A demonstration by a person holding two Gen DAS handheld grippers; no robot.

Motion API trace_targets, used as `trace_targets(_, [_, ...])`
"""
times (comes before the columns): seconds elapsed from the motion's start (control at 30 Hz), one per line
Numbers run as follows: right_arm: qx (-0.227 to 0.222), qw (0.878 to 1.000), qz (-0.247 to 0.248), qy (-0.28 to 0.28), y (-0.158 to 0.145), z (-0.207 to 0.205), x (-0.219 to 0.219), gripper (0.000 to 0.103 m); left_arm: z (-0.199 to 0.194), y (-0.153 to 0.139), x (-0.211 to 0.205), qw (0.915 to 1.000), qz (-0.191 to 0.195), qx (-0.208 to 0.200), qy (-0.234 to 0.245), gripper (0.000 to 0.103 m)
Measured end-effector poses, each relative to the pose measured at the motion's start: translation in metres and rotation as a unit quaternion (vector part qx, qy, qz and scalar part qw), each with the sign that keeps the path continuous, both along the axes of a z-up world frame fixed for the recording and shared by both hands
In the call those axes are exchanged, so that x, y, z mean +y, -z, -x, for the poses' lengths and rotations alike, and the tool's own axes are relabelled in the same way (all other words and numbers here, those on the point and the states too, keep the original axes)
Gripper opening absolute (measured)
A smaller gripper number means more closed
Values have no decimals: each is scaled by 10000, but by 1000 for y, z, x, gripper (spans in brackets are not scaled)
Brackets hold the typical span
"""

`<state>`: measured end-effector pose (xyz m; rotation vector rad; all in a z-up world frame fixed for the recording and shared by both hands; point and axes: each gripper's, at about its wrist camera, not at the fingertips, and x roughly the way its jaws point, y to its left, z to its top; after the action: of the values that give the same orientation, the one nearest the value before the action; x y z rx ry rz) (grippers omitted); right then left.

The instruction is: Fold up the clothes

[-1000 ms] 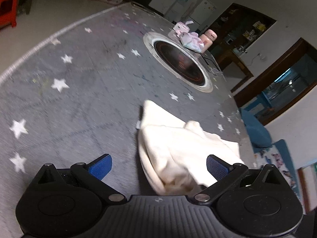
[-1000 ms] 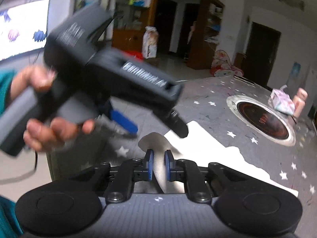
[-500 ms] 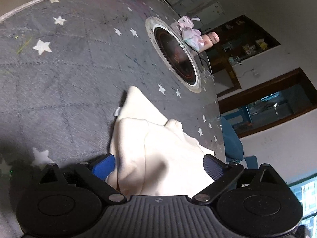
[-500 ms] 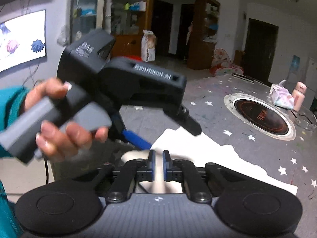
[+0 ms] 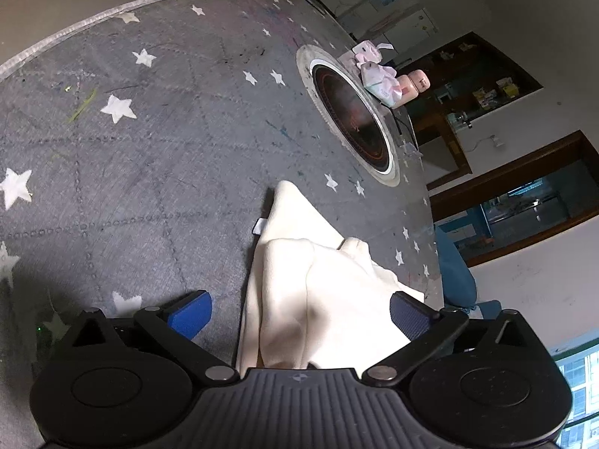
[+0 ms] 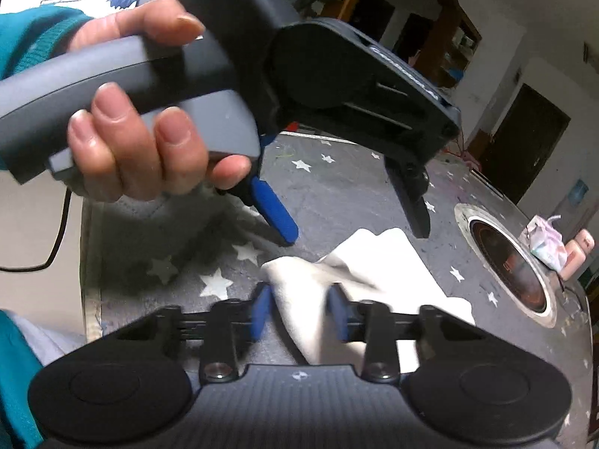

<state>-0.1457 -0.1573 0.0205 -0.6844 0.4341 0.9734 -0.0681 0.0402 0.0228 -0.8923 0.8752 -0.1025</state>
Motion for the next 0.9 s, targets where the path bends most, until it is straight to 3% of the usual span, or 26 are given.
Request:
trace_targets(0.3, [751,9894,-1116,548,-39,-26,-33,13,-8,7,-9,9987,509,12,95,103])
trace_targets(0.4, [816,9874,-1232,574,-44,-27,-41,13,-16,8,-18,9986,499,-40,195,100])
trace_targets(0.47, [853,9866,-1270,559,-45,-25,-45,13,-19,10,-22,9982,552,-50,225,92])
trace_targets(0.57, [910,9862,-1289,508,-44,-23,-47,13,-21,16,-23,9975,668,-6,224,74])
trace_targets(0.63, [937,9860,-1296,481,-42,-24,-47,13,-21,19,-23,9975,676,29,224,57])
trace_targets(0.73, [968,9860,-1276,463,-37,-26,-45,14,-18,25,-20,9971,734,97,154,41])
trace_targets(0.9, [1091,9830,-1354,584,-35,-28,-55,25,-16,30,-16,9973,705,116,145,29])
